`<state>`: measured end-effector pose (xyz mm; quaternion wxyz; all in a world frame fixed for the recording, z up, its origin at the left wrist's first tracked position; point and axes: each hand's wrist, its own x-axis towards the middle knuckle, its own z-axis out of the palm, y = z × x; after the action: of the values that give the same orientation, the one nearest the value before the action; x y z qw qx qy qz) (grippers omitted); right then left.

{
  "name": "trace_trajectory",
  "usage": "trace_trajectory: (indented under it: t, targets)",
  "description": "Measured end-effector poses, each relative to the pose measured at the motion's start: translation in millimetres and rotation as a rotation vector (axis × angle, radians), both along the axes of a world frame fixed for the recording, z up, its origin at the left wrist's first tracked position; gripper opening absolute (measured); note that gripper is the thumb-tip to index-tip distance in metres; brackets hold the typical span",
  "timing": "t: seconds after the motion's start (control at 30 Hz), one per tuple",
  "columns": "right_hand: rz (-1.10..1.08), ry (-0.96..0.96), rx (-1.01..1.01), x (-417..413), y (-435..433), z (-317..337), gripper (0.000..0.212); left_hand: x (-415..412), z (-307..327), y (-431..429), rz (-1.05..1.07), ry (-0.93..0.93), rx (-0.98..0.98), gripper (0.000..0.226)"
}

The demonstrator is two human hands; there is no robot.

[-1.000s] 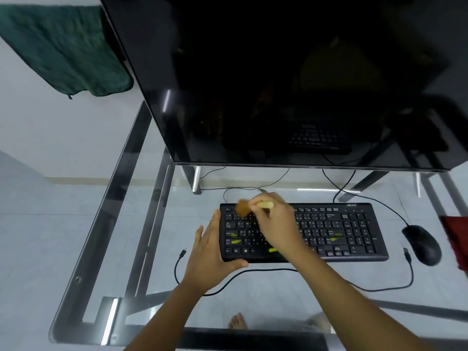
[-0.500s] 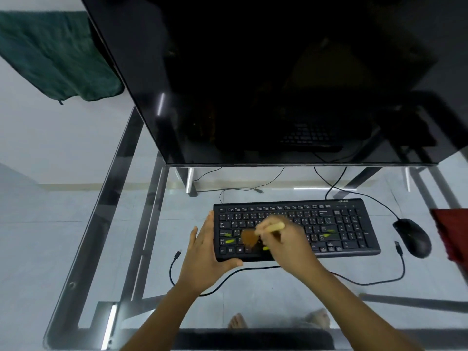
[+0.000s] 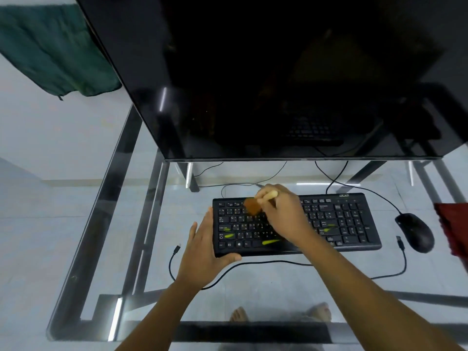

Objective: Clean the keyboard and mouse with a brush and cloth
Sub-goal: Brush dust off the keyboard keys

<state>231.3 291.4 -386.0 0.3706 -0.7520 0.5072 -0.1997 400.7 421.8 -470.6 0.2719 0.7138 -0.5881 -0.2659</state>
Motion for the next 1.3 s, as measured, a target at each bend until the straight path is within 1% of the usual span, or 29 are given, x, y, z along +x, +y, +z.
trace_trajectory:
  t: [0.07,0.13,0.17,0.2,0.23,0.27,0.3,0.33,0.4,0.43,0.47,0.5,0.57,0.67,0.73,0.8,0.87,0.9,0.93,0.97,1.0,1.03,1.07,1.1,1.13,1.2,1.23,1.27,1.3]
  targets:
    - [-0.099,-0.068,-0.041,-5,-8,-1,0.012,-1,2,0,0.001,0.002,-0.002,0.111]
    - [-0.007,-0.059,0.115,-13,-9,-1,0.009,-2,5,1,0.009,0.020,-0.016,0.109]
    - [0.060,-0.018,0.150,-17,-7,-2,0.008,-3,6,0,0.013,0.025,-0.026,0.109]
    - [0.056,0.012,0.136,-21,-7,-2,0.010,-4,7,0,0.021,0.018,-0.033,0.109]
    - [-0.023,0.017,0.054,-26,-10,-2,0.014,-6,8,-2,0.030,0.000,-0.036,0.109]
    - [-0.145,-0.043,-0.018,-31,-12,0,0.018,-7,9,-4,0.041,-0.020,-0.037,0.109]
    - [-0.199,-0.095,-0.028,-37,-14,1,0.019,-9,9,-7,0.052,-0.032,-0.039,0.108]
    - [-0.179,-0.117,0.000,-42,-13,2,0.016,-10,10,-11,0.059,-0.040,-0.039,0.105]
    - [0.018,-0.090,0.162,-44,-5,-4,0.009,-16,14,-19,0.052,-0.059,-0.039,0.099]
    - [0.056,-0.040,0.158,-45,1,-5,0.008,-20,17,-23,0.039,-0.071,-0.046,0.097]
    - [0.027,-0.029,0.113,-47,5,-10,0.008,-23,19,-27,0.021,-0.085,-0.053,0.096]
    - [-0.065,-0.046,0.002,-50,8,-13,0.008,-26,21,-30,-0.001,-0.103,-0.057,0.096]
    - [-0.182,-0.148,-0.072,-55,13,-14,0.010,-32,23,-35,-0.050,-0.165,-0.049,0.101]
    - [-0.156,-0.134,0.090,-63,19,-13,0.018,-41,25,-38,-0.170,-0.254,0.026,0.113]
    - [-0.274,-0.173,0.069,-71,14,-10,0.027,-48,24,-39,-0.255,-0.314,0.076,0.118]
    - [-0.311,-0.251,0.140,-82,8,-5,0.019,-54,24,-42,-0.288,-0.368,0.094,0.120]
    - [-0.170,-0.214,0.361,-85,7,-2,0.011,-57,26,-46,-0.285,-0.398,0.107,0.122]
    - [-0.123,-0.122,0.348,-86,9,-3,0.011,-58,27,-49,-0.282,-0.406,0.117,0.124]
    - [-0.153,-0.075,0.275,-87,8,-4,0.012,-59,27,-51,-0.286,-0.414,0.129,0.126]
    - [-0.222,-0.044,0.150,-89,7,-2,0.014,-60,28,-53,-0.296,-0.423,0.146,0.128]
    - [-0.270,-0.077,0.070,-92,7,-1,0.014,-60,28,-56,-0.306,-0.432,0.164,0.130]
    - [-0.252,-0.093,0.065,-94,7,0,0.013,-61,27,-58,-0.310,-0.442,0.178,0.132]
    - [-0.195,-0.099,0.140,-94,8,3,0.012,-60,26,-60,-0.312,-0.451,0.190,0.133]
    - [-0.101,-0.054,0.223,-94,11,2,0.012,-60,26,-61,-0.314,-0.458,0.199,0.134]
    - [-0.053,0.003,0.240,-93,14,0,0.012,-59,26,-63,-0.317,-0.466,0.207,0.134]
    - [-0.150,0.010,0.074,-95,15,-3,0.011,-59,26,-64,-0.321,-0.476,0.218,0.134]
    - [-0.217,-0.037,-0.006,-99,14,-4,0.012,-59,27,-65,-0.319,-0.472,0.219,0.134]
    - [-0.236,-0.075,0.028,-102,12,-3,0.012,-60,27,-66,-0.316,-0.467,0.220,0.134]
    - [-0.208,-0.094,0.127,-104,11,-2,0.013,-60,28,-67,-0.315,-0.465,0.220,0.134]
